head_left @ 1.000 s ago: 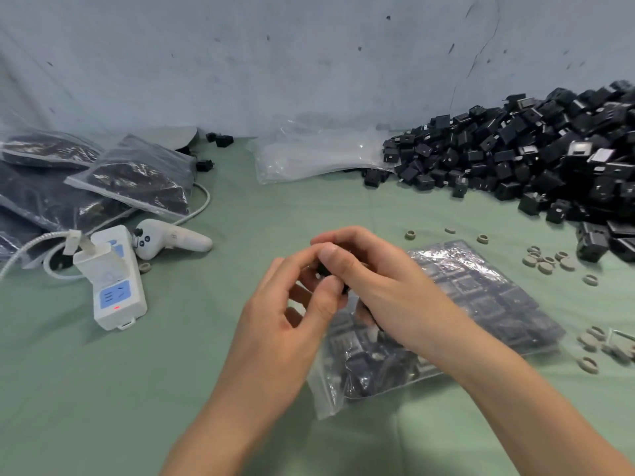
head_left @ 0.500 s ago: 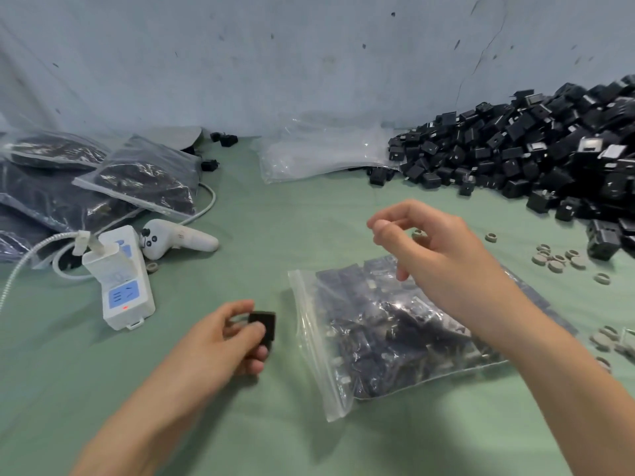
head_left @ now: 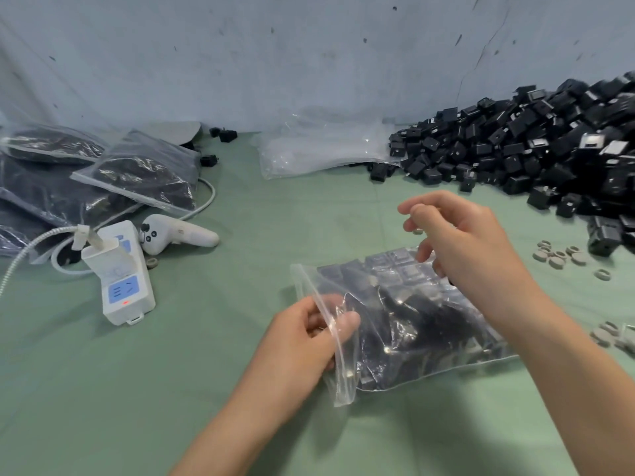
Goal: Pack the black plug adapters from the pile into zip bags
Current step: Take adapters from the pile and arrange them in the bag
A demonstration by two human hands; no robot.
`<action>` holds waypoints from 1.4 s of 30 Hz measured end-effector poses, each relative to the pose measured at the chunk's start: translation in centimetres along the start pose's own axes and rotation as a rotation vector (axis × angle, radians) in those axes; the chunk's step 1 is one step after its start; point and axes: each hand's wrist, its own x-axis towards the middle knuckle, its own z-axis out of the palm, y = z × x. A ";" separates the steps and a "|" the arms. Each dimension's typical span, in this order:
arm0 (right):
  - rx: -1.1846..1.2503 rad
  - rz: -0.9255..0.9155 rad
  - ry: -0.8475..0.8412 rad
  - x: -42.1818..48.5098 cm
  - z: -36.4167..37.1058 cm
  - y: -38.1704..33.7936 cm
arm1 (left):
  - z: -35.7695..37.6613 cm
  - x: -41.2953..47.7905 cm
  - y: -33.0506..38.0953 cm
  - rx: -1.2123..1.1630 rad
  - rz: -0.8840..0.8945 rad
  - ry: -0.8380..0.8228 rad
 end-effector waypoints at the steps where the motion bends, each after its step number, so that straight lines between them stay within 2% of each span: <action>1: 0.002 0.001 0.012 0.1 -0.1 0.0 | 0.0 0.0 0.1 -0.005 0.003 -0.031; 4: 0.024 0.009 0.037 0.1 -0.7 -0.1 | -0.6 0.3 0.5 -0.043 -0.049 -0.021; 7: 0.073 0.045 0.064 0.2 -1.1 -0.3 | -0.9 0.4 1.0 -0.275 -0.087 0.011; 8: 0.106 0.069 0.076 0.3 -1.2 -0.3 | -0.7 0.2 1.1 -0.271 -0.072 0.000; 11: 0.270 0.172 0.091 0.3 -1.7 -0.5 | 0.1 -0.2 0.8 0.013 -0.005 -0.022; 13: 0.398 0.271 0.088 0.4 -1.9 -0.6 | 0.1 -0.1 0.5 0.050 -0.011 -0.012; 16: 0.557 0.391 0.077 0.6 -2.3 -0.6 | -0.3 0.0 0.7 -0.010 -0.046 -0.040; 20: 0.679 0.460 0.063 0.8 -3.0 -0.5 | -0.3 0.0 0.8 -0.061 -0.029 -0.052; 27: 0.702 0.491 0.050 0.6 -2.9 -0.7 | -0.1 0.0 1.4 -0.314 -0.111 -0.236; 30: 0.755 0.515 0.020 0.5 -2.7 -0.8 | -0.5 0.2 1.4 -0.386 -0.125 -0.264; 33: 0.843 0.525 -0.031 0.2 -2.6 -1.2 | -1.0 0.5 1.7 -0.432 -0.142 -0.174; 36: 0.911 0.521 -0.080 -0.1 -2.2 -1.8 | -1.4 0.8 1.6 -0.360 -0.107 0.074; 39: 0.900 0.495 -0.128 -0.6 -1.3 -2.4 | -2.1 0.8 1.1 -0.008 0.172 0.430; 40: 0.878 0.480 -0.150 -0.9 -0.9 -2.6 | -2.0 0.5 1.2 0.048 0.283 0.462; 42: 0.848 0.431 -0.214 -1.5 0.5 -2.9 | -1.3 -0.5 1.9 0.028 0.411 0.360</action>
